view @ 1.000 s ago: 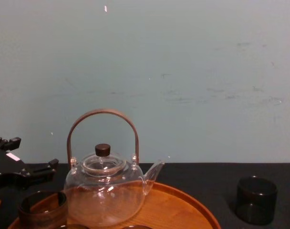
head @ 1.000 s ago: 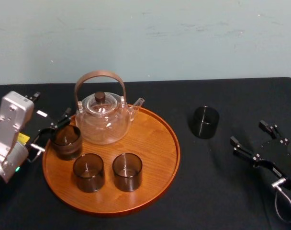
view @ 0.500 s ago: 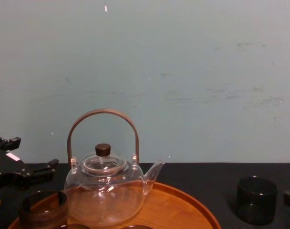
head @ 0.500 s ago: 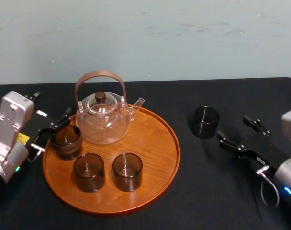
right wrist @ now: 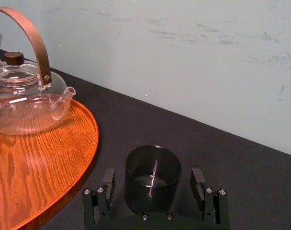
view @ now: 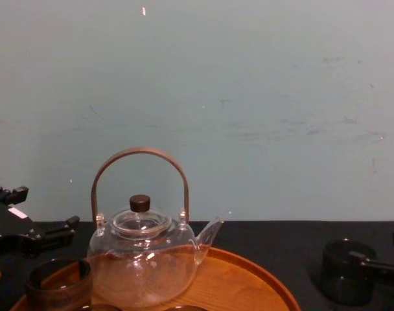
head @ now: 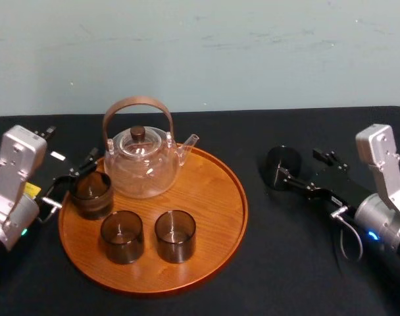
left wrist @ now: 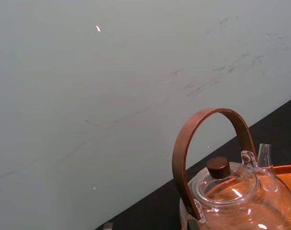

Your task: Pick up the glass from the table and place it on the tray.

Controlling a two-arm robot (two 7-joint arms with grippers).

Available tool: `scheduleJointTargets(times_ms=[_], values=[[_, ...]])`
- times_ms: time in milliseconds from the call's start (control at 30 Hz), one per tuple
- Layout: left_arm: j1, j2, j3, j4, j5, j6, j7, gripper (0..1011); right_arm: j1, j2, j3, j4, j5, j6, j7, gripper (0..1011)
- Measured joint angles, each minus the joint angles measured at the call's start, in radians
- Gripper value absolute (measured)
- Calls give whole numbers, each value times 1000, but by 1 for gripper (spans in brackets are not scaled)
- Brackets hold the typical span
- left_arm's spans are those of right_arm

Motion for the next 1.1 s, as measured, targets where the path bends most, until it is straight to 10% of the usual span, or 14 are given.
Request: scheduleJointTargets(times_ms=[1100], values=[[0,0,0,0,0,0,0,1001,155,-36,-61,189,-4,-18,37,1002]])
